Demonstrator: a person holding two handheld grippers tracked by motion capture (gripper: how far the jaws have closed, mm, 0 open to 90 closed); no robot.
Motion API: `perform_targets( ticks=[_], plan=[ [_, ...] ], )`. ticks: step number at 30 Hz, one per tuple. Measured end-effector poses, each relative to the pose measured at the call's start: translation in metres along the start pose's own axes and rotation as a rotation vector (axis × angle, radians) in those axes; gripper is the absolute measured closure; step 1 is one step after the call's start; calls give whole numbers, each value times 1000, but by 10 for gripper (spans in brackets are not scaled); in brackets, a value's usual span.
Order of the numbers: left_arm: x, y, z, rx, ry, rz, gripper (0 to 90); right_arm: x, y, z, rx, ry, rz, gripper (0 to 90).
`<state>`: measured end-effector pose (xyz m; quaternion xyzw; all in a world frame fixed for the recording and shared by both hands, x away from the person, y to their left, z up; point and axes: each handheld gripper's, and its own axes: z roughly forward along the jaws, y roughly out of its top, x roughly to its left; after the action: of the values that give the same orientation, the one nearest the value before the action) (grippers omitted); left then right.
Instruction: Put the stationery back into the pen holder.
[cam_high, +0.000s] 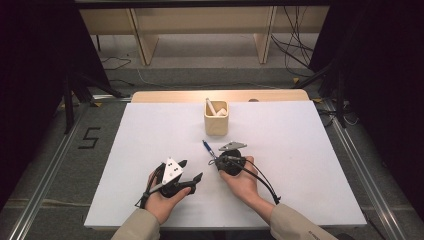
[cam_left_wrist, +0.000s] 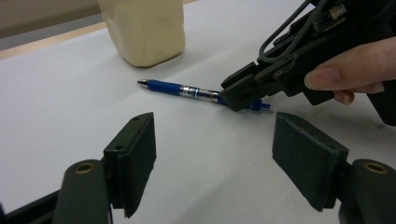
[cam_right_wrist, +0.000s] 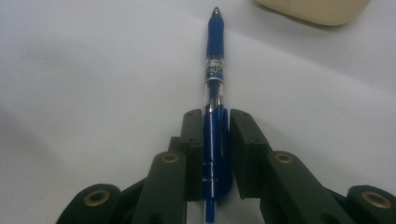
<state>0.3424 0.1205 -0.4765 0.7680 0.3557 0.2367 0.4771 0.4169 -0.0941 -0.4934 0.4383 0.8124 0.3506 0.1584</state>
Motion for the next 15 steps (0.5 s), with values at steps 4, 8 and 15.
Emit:
perform_targets(
  ticks=[4, 8, 15],
  plan=[
    [0, 0, 0, 1, 0, -1, 305, -1, 0, 0, -1, 6, -4, 771],
    [0, 0, 0, 1, 0, 0, 305, -2, 0, 0, 1, 18, 9, 773],
    [1, 0, 0, 3, 4, 0, 305, -2, 0, 0, -9, 31, 6, 774]
  ],
)
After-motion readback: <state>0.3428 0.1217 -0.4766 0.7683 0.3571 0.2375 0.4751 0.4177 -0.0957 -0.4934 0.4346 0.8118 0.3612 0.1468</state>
